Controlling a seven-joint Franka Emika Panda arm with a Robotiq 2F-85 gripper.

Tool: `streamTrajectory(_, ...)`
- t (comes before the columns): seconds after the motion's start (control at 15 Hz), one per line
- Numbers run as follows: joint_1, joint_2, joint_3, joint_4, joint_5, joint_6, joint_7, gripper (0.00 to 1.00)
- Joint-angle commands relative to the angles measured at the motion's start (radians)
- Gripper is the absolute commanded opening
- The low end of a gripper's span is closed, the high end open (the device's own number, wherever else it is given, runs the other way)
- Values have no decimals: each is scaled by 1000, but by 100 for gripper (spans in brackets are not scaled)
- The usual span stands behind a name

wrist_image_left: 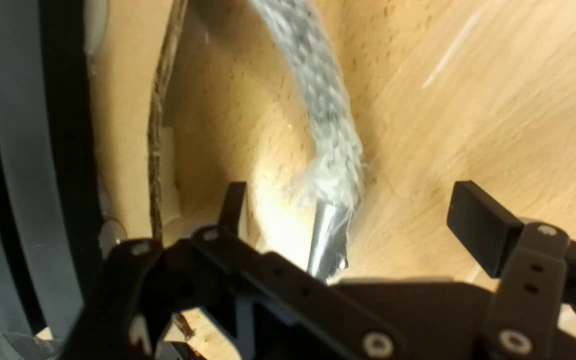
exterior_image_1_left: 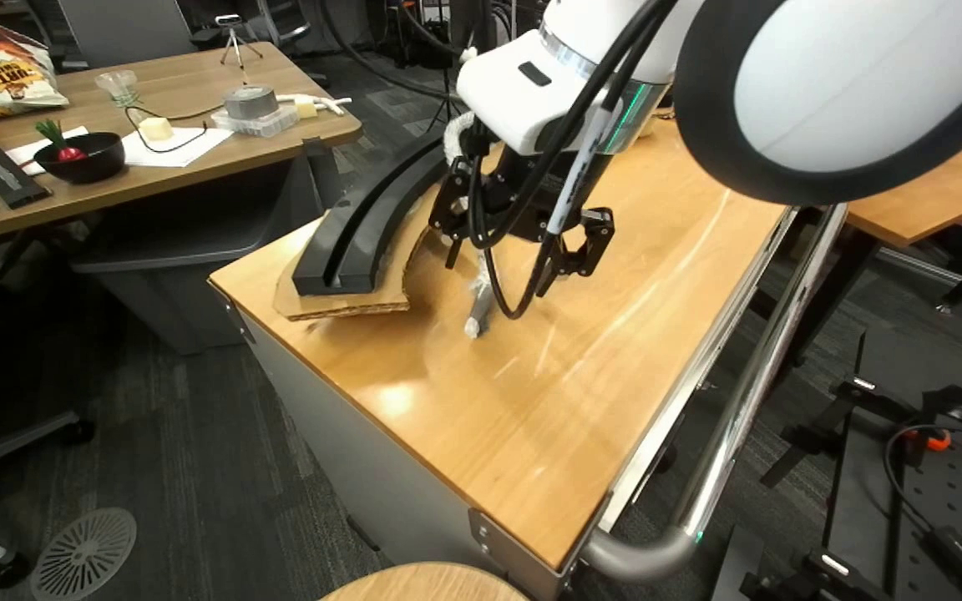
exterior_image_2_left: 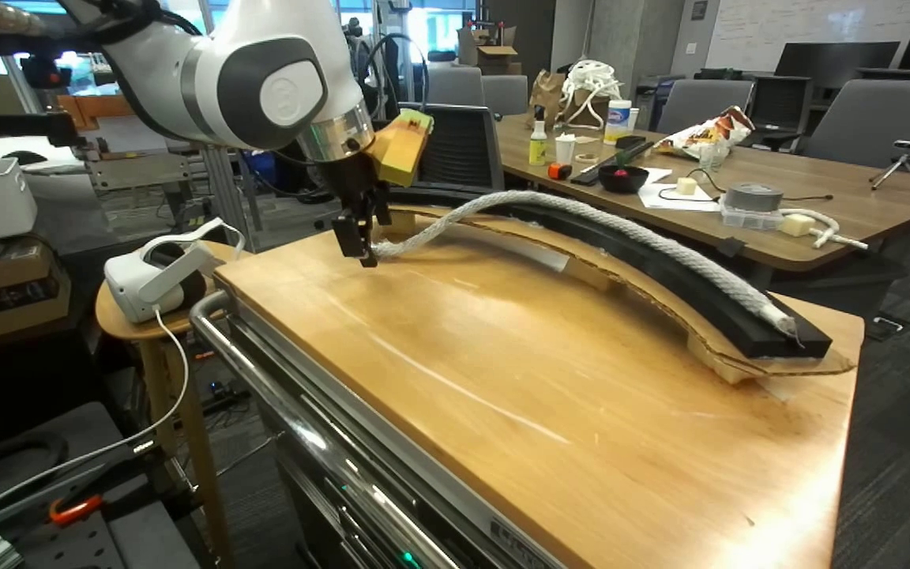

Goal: Put the white rope on the black board

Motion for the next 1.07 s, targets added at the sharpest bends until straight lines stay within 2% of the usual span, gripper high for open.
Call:
streamTrajectory(0.0, -13, 24, 33, 56, 67, -71, -42, 97)
streamTrajectory(0.07, -17, 30, 39, 65, 85, -81, -49, 81)
streamTrajectory(0.13, -20, 36, 41, 77, 103, -92, -54, 73)
streamTrajectory(0.2, -21, 41, 40, 87, 116, -103, -59, 70)
streamTrajectory(0.4, -8, 64, 17, 130, 165, -146, -69, 44)
streamTrajectory(0.73, -11, 113, -12, 213, 178, -253, -55, 6)
streamTrajectory(0.8, -13, 113, -14, 218, 179, -262, -56, 1)
streamTrajectory(1.0, -18, 99, -13, 218, 191, -255, -68, 1)
